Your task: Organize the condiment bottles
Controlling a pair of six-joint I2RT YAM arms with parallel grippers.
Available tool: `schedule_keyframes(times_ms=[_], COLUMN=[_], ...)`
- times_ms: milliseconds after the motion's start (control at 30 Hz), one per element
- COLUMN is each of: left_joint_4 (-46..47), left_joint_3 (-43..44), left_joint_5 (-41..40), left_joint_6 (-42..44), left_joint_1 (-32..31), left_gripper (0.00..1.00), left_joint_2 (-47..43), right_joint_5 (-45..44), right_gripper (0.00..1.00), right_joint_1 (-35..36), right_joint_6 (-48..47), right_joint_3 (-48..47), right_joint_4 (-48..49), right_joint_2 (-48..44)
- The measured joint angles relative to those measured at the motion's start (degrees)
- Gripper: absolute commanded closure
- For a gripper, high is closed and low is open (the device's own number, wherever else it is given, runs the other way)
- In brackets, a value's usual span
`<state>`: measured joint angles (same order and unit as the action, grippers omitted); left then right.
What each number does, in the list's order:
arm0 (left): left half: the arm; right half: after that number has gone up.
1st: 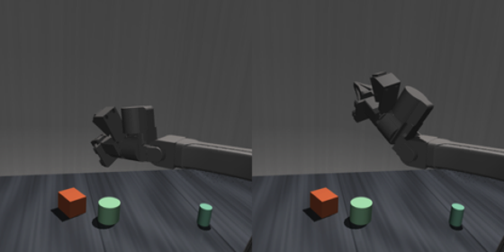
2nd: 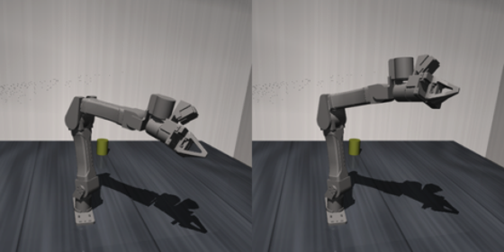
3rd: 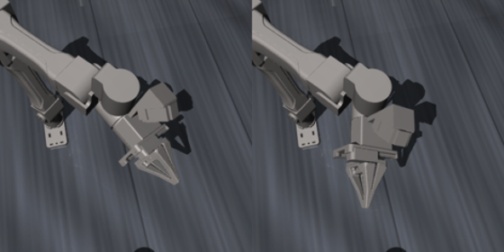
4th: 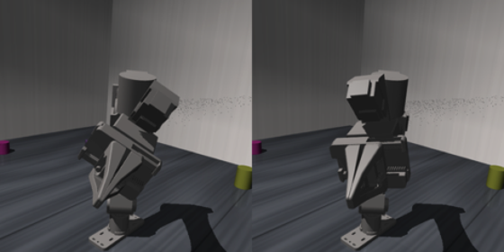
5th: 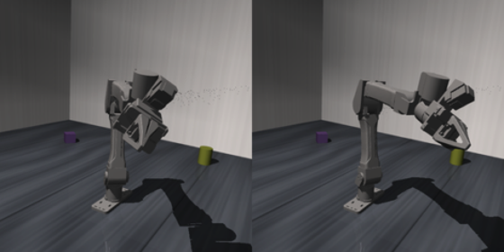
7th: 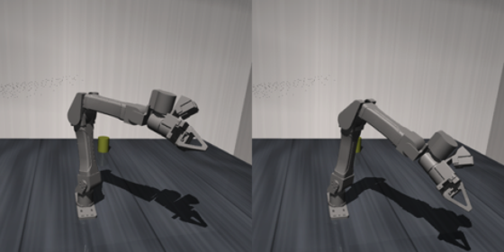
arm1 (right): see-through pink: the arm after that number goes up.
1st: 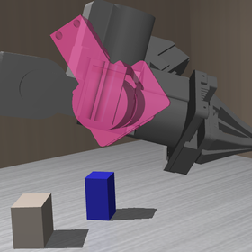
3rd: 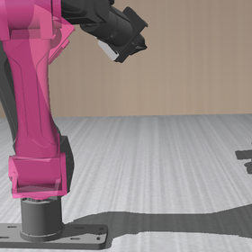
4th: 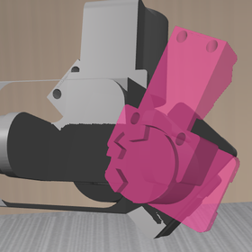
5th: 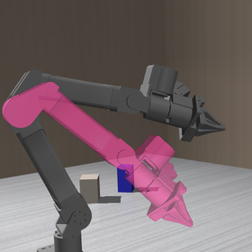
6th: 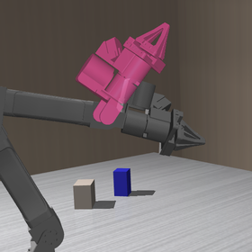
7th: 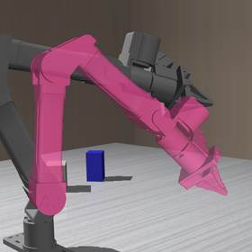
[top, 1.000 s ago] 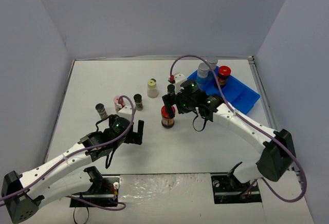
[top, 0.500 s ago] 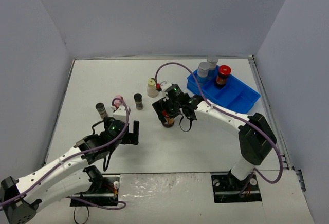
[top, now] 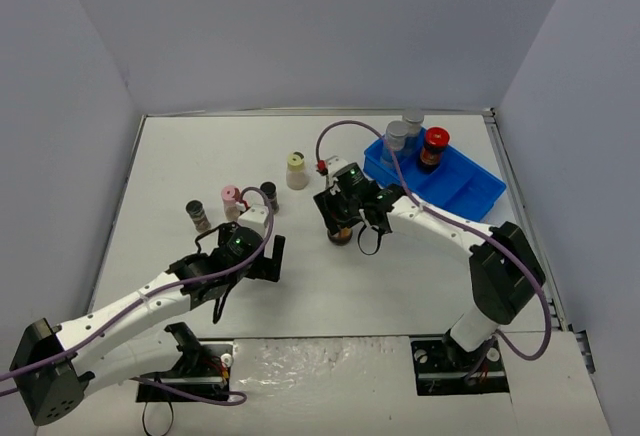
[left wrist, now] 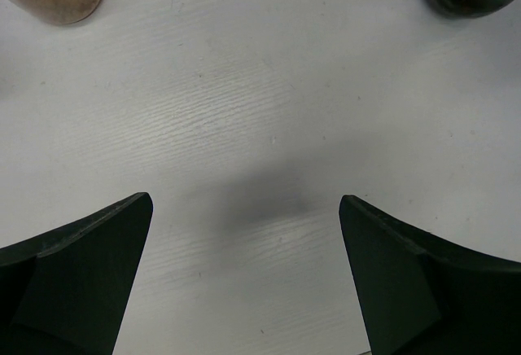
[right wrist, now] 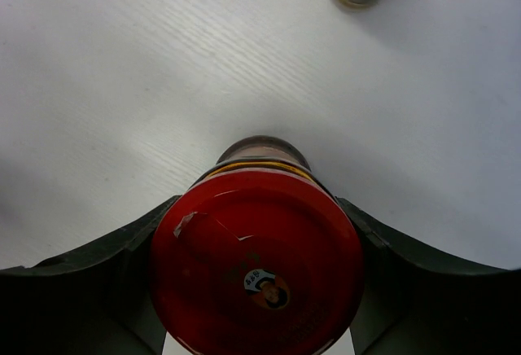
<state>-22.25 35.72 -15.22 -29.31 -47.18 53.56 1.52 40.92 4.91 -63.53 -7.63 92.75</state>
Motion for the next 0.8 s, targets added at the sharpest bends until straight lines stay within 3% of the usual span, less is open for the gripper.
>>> schedule_keyframes(times_ms=[200,400,567,800], left_joint_4=[3.0,4.9,5.9,7.0], left_joint_3=[1.5,1.5,1.5,1.5], left_joint_5=[2.7,4.4,6.3,7.8], left_joint_6=[2.4,4.5,5.3,5.3], left_joint_1=[0.5,1.7,2.5,2.6], left_gripper=[0.03,0.03,0.03,0.03], left_joint_2=[3.5,4.2,4.5,5.2], right_joint_5=[-2.7,-4.6,-4.5,-3.9], right_gripper=[1.00,1.00,1.00,1.00], right_joint_1=[-12.1,-24.4,-31.2,-32.7], right_joint_6=[-1.6,-1.0,0.1,1.2], right_joint_3=[-6.2,-16.7,-20.0,-19.8], right_joint_4=[-7.4,-7.2,-6.9,-5.5], right_joint_2=[-7.5,-9.4,-5.9,4.0])
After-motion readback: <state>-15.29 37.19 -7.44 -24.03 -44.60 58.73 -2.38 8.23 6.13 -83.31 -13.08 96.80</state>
